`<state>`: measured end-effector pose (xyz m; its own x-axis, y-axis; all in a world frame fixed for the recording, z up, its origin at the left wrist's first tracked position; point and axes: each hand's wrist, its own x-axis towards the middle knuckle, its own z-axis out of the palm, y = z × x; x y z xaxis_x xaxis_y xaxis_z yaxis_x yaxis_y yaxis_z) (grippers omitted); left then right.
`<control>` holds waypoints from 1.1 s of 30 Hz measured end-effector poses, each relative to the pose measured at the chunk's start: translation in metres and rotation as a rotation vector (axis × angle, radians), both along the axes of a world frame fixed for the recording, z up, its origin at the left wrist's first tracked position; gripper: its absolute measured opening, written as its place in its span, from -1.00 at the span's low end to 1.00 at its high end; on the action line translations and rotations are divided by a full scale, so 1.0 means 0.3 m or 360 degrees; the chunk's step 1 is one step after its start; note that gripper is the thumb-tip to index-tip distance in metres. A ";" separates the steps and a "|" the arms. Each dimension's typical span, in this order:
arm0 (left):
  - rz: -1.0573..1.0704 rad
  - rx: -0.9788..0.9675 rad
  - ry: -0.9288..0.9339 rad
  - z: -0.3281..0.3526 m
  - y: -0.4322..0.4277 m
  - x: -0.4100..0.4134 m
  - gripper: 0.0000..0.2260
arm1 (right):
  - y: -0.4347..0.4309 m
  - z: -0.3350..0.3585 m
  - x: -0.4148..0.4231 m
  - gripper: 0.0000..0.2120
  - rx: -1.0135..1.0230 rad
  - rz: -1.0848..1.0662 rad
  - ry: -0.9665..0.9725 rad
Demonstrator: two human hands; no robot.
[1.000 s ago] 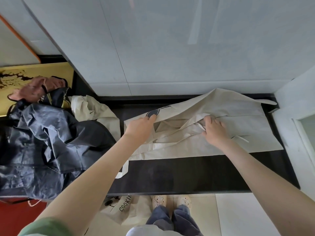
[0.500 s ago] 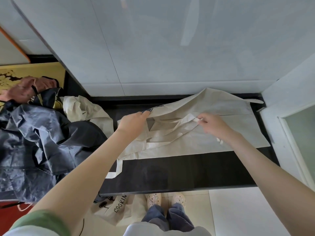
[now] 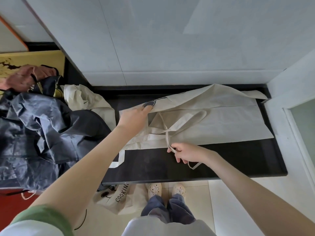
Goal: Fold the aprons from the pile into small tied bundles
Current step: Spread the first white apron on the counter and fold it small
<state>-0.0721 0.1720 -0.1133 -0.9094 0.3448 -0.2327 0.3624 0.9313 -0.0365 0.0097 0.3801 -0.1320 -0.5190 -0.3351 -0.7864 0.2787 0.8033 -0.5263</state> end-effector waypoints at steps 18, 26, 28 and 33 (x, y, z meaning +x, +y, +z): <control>0.0070 0.0076 -0.0187 -0.157 0.011 0.051 -0.64 | -0.095 -0.062 -0.073 -0.92 0.0304 -0.0378 0.1410; 0.0495 0.0450 -0.0143 -0.088 0.002 0.001 -0.82 | -0.151 -0.083 -0.205 -0.62 0.0570 -0.0036 0.1156; 0.0463 0.0498 -0.0069 -0.079 -0.006 0.000 -0.81 | -0.152 -0.079 -0.240 -0.55 0.0743 -0.0152 0.0997; 0.0252 0.0387 -0.0010 -0.115 -0.031 0.036 -0.71 | -0.173 -0.058 -0.288 -0.95 0.0787 0.0014 0.0739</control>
